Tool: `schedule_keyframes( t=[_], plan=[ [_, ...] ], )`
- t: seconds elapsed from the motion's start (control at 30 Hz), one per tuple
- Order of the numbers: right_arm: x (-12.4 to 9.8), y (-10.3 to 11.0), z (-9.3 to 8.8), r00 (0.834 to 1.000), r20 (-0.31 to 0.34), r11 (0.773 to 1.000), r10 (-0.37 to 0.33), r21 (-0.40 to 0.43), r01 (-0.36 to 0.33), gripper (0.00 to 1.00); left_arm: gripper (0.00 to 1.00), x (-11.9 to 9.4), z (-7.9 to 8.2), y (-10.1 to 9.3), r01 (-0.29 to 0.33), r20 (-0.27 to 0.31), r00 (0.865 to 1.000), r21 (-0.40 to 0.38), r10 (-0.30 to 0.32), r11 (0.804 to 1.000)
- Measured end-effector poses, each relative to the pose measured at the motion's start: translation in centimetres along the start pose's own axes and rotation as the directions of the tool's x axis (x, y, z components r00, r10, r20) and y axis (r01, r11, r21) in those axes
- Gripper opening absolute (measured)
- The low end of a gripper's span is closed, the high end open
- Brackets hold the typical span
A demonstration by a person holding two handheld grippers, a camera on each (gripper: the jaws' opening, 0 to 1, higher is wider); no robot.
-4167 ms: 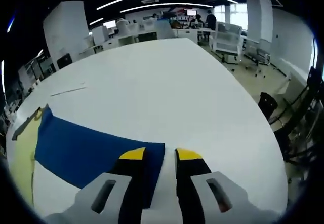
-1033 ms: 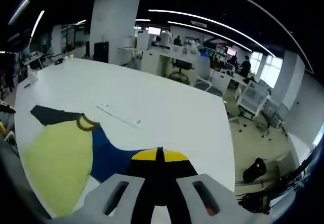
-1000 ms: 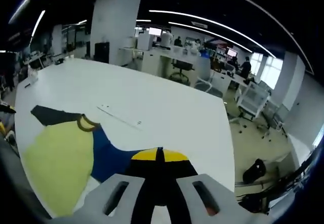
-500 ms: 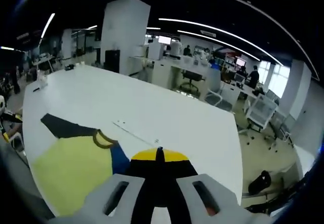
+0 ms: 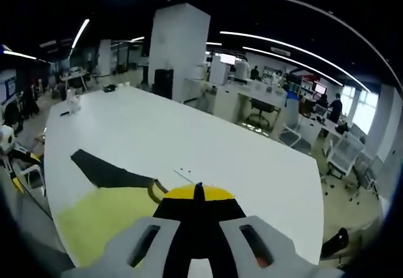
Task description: Fold the garment on the visible template until the final outline fits inside the template.
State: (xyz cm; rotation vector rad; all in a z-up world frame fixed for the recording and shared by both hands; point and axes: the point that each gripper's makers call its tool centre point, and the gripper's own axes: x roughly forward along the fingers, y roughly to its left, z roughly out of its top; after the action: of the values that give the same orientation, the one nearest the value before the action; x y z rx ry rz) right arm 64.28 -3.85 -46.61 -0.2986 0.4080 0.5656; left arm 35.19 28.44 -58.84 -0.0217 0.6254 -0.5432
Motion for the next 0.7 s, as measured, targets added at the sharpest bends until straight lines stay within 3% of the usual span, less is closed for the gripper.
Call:
schedule_keyframes(
  t=[0.43,0.7],
  plan=[
    [4.1,5.0,0.2,0.997,-0.026,0.997,0.072,0.023,-0.072,0.02,0.86,-0.3,-0.4,0.1,-0.002,-0.004,1.000,-0.010,0.002,1.000],
    [6.5,8.8,0.0,0.989,-0.061,0.990,0.135,-0.018,-0.137,0.02,0.85,-0.2,-0.4,0.4,0.000,-0.006,1.000,-0.014,0.000,1.000]
  ],
)
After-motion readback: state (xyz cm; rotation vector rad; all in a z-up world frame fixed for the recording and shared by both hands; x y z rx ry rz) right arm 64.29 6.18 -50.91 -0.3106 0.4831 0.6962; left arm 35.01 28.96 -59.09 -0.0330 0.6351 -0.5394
